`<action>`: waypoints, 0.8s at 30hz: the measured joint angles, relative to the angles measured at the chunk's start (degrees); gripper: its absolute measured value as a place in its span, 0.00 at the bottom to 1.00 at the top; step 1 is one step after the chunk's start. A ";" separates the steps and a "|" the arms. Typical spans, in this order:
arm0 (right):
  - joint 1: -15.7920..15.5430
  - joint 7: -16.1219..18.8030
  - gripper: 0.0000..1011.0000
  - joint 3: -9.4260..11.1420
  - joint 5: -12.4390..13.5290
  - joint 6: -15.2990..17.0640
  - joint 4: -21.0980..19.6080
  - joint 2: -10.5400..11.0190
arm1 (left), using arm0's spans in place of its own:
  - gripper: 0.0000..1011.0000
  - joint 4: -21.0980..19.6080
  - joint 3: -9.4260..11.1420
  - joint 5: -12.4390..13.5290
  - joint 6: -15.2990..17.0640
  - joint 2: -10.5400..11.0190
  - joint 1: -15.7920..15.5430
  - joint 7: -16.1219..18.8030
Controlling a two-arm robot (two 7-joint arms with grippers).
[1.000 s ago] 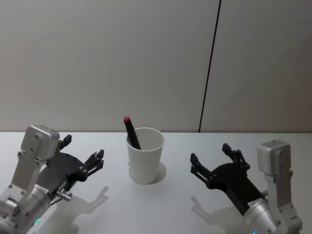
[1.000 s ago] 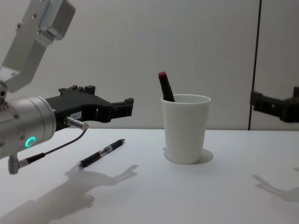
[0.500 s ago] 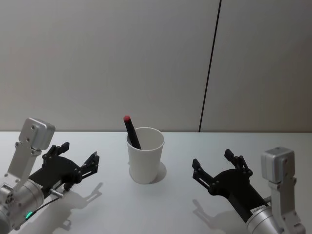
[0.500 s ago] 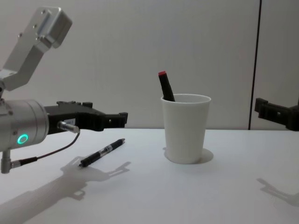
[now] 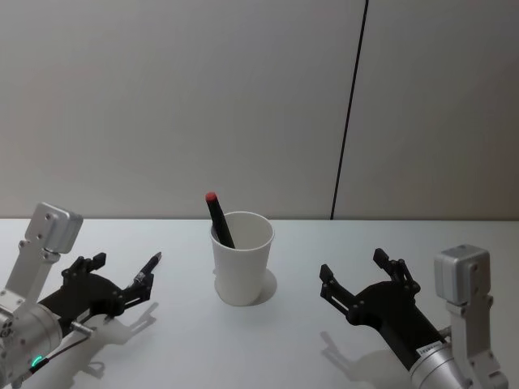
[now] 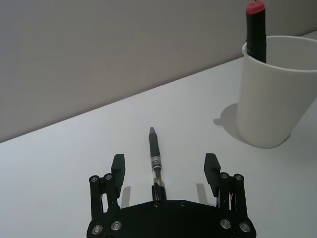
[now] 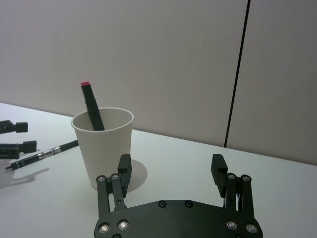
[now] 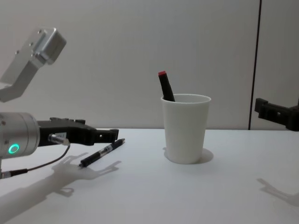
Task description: Place the pen into the pen holder.
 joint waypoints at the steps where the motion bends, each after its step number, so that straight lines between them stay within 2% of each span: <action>1: 0.00 0.00 0.99 0.00 0.00 0.00 0.00 0.00 | 0.99 0.47 -0.07 -0.03 0.04 -0.03 -0.10 -0.25; 24: 0.00 0.04 0.99 0.00 -0.02 0.01 0.02 0.00 | 0.99 7.22 -0.99 -0.25 -1.39 -1.62 -1.05 -2.56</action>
